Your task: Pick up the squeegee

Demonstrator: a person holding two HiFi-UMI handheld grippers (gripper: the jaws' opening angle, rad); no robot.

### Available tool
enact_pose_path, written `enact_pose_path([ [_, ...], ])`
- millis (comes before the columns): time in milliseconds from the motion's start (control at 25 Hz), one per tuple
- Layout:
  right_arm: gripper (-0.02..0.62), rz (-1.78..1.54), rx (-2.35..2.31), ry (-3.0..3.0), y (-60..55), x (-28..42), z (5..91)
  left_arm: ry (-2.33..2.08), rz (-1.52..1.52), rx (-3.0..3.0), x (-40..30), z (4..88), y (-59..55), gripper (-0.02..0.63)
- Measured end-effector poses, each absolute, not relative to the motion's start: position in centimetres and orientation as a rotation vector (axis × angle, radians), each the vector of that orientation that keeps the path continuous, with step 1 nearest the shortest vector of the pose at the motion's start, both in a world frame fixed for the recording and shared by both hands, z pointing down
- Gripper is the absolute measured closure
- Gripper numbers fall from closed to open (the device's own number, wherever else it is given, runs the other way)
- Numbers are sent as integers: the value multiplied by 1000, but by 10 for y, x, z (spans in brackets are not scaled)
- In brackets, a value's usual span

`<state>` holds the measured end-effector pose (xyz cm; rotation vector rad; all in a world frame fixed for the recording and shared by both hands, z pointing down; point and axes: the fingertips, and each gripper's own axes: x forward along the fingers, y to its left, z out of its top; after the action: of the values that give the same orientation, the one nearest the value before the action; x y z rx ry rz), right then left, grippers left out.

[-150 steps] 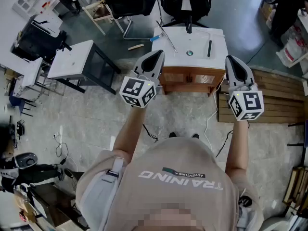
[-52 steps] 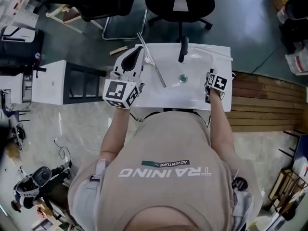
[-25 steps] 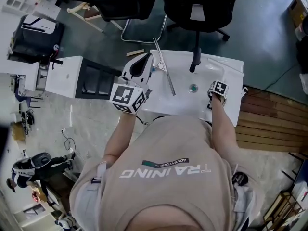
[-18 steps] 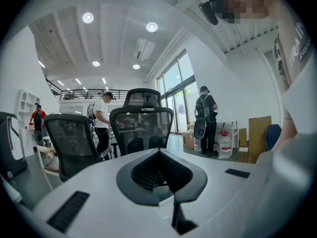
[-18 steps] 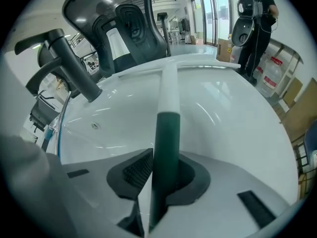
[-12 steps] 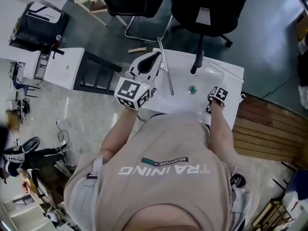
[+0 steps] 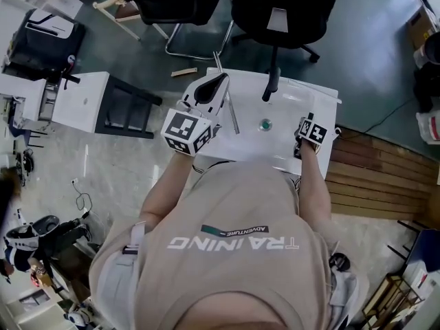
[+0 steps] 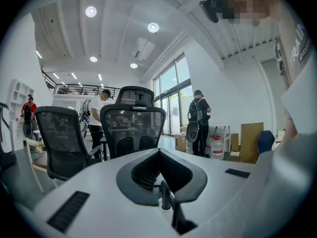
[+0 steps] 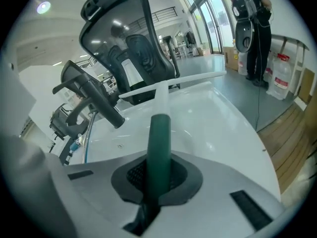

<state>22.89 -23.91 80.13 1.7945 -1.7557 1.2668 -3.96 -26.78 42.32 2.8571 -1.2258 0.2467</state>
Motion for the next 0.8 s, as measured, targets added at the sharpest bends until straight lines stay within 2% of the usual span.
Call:
enact_pose_path([
  [800,566,504,1925,-2306,-269,215,509,-1114,138,2900,-6,421,-281,594],
])
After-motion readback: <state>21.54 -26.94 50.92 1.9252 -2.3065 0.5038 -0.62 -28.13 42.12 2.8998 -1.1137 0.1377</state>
